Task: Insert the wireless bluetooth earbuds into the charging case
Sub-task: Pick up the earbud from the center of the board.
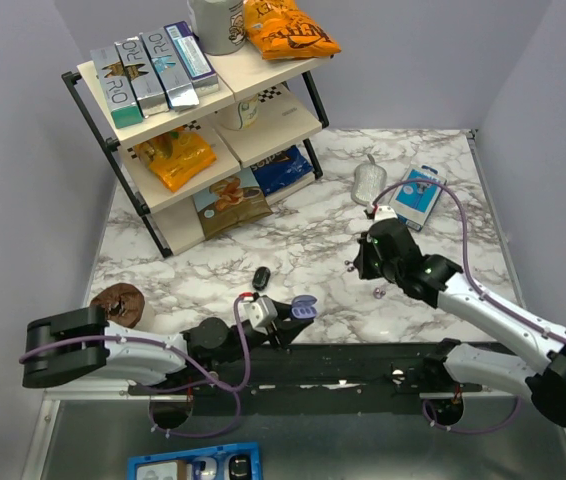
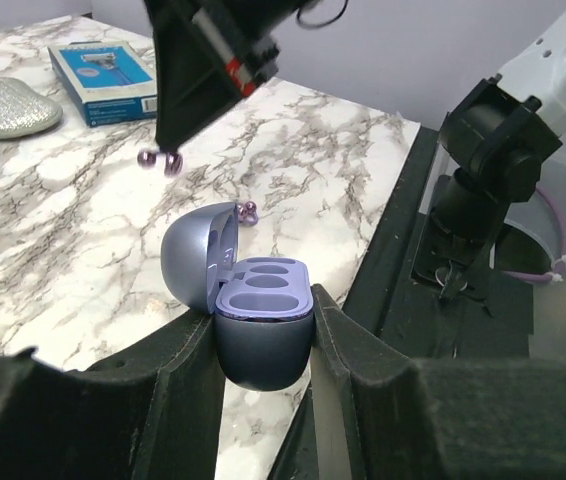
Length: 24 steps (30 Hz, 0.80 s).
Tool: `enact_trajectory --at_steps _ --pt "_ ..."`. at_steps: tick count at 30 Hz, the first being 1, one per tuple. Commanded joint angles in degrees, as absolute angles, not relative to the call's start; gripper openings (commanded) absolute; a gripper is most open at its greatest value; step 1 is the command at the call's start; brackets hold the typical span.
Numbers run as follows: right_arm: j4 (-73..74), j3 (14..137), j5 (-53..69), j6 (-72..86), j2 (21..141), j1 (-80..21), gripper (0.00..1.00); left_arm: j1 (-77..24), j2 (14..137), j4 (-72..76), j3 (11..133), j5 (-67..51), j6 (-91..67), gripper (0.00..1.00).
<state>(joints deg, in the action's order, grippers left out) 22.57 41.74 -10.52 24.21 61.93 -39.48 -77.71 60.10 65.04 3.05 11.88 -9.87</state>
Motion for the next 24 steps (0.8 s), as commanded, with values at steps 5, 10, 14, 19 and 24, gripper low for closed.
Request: enact_trajectory --at_steps 5,10,14,19,24 --pt "33.4 48.1 -28.9 18.2 56.1 -48.6 0.01 -73.5 72.5 83.6 -3.3 6.6 -16.3 0.00" --pt "36.6 50.2 -35.8 16.3 54.1 -54.6 0.01 -69.4 77.4 89.4 -1.2 0.0 -18.5 0.00" --pt "37.9 50.2 -38.7 14.6 51.2 -57.7 0.01 -65.7 80.4 92.9 -0.2 -5.7 -20.1 0.00" --pt "37.5 50.3 -40.1 12.1 48.0 -60.9 0.01 -62.7 82.0 94.4 4.6 -11.7 -22.6 0.00" --pt "36.2 50.1 -41.7 10.3 46.3 -64.3 0.01 -62.6 81.8 94.0 7.9 -18.4 -21.1 0.00"
